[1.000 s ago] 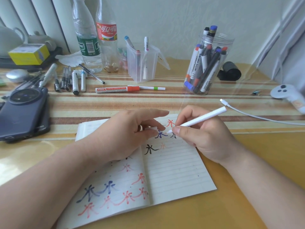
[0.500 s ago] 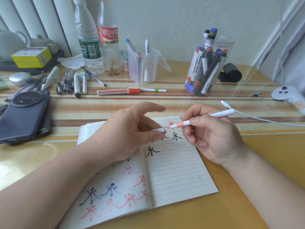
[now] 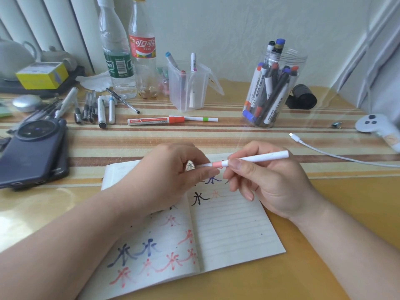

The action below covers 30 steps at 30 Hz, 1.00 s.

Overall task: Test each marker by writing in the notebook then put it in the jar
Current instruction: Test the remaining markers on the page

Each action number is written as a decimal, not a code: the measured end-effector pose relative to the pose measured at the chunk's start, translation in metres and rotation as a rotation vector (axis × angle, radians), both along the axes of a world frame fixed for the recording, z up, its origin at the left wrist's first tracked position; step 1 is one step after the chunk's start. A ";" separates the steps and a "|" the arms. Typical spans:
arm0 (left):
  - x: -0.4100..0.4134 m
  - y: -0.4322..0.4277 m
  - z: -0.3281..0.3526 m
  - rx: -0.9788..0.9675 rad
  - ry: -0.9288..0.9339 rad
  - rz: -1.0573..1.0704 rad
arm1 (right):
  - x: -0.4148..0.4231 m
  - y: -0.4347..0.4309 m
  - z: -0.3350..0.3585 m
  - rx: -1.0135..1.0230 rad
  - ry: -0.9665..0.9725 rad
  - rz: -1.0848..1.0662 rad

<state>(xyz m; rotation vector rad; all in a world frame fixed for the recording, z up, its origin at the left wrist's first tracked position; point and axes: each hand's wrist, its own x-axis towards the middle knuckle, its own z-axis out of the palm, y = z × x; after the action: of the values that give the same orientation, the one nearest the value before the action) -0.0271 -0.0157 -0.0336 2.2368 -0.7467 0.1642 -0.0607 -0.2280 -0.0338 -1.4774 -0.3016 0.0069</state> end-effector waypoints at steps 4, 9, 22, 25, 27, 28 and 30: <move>0.006 0.001 -0.004 0.044 -0.127 -0.119 | 0.001 0.003 0.000 0.000 -0.005 -0.032; 0.006 0.004 -0.002 0.070 -0.244 -0.153 | 0.002 0.009 0.000 -0.016 -0.011 -0.053; 0.010 -0.006 -0.010 0.047 -0.255 -0.128 | 0.005 0.015 -0.001 -0.057 0.005 -0.192; 0.010 -0.009 -0.009 0.016 -0.202 -0.087 | 0.006 0.015 0.001 0.021 -0.103 -0.329; 0.009 -0.009 -0.008 0.006 -0.185 -0.054 | 0.008 0.012 0.003 0.049 -0.194 -0.421; 0.010 -0.008 -0.008 0.002 -0.178 -0.040 | 0.008 0.011 0.003 0.042 -0.225 -0.450; 0.011 -0.007 -0.009 0.008 -0.178 -0.026 | 0.008 0.010 0.004 0.011 -0.260 -0.476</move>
<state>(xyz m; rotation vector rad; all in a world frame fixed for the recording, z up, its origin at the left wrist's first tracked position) -0.0156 -0.0230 -0.0422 2.2392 -0.8724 0.3517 -0.0523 -0.2178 -0.0298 -1.5099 -0.1513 -0.5711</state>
